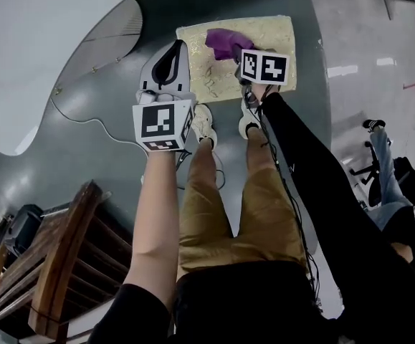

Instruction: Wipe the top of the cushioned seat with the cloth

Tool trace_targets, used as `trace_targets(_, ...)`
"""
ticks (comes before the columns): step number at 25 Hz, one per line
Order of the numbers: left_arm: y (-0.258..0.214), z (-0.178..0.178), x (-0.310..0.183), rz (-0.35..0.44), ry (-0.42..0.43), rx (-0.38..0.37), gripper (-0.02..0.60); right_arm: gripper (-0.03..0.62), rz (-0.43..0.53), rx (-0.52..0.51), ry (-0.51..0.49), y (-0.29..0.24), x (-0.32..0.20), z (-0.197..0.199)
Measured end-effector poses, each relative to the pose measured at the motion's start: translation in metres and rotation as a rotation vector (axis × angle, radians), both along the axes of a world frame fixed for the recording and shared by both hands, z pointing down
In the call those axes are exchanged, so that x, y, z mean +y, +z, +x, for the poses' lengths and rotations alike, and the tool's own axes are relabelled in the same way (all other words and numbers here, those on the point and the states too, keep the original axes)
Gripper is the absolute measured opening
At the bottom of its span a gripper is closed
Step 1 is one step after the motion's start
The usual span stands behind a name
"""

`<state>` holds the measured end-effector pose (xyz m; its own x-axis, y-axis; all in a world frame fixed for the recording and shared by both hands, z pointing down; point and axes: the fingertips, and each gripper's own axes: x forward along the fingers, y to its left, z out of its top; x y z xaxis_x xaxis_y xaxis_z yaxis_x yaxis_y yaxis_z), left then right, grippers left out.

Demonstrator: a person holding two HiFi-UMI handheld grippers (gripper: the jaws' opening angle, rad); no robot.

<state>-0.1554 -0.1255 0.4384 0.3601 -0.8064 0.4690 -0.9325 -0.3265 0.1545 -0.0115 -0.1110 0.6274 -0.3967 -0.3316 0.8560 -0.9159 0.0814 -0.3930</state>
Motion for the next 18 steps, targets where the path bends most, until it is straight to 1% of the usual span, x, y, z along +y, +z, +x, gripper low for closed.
trace_targets(9, -0.007, 0.051, 0.001, 0.023, -0.009, -0.044, 0.006, 0.083, 0.024, 0.06, 0.062, 0.0, -0.011, 0.113)
trace_targets(13, -0.008, 0.07, 0.004, 0.0, -0.043, -0.016, 0.006, 0.083, 0.025, 0.089, 0.084, 0.001, -0.014, 0.16)
trace_targets(14, -0.008, 0.074, 0.005, -0.002, -0.05, -0.015, 0.006, 0.083, 0.025, 0.123, 0.087, 0.001, -0.015, 0.173)
trace_targets(17, -0.01, 0.082, 0.01, -0.003, -0.075, -0.02, 0.006, 0.083, 0.004, 0.306, 0.117, 0.004, -0.013, 0.224)
trace_targets(18, -0.011, 0.083, 0.012, -0.004, -0.085, -0.02, 0.006, 0.083, -0.005, 0.34, 0.138, 0.005, -0.011, 0.239)
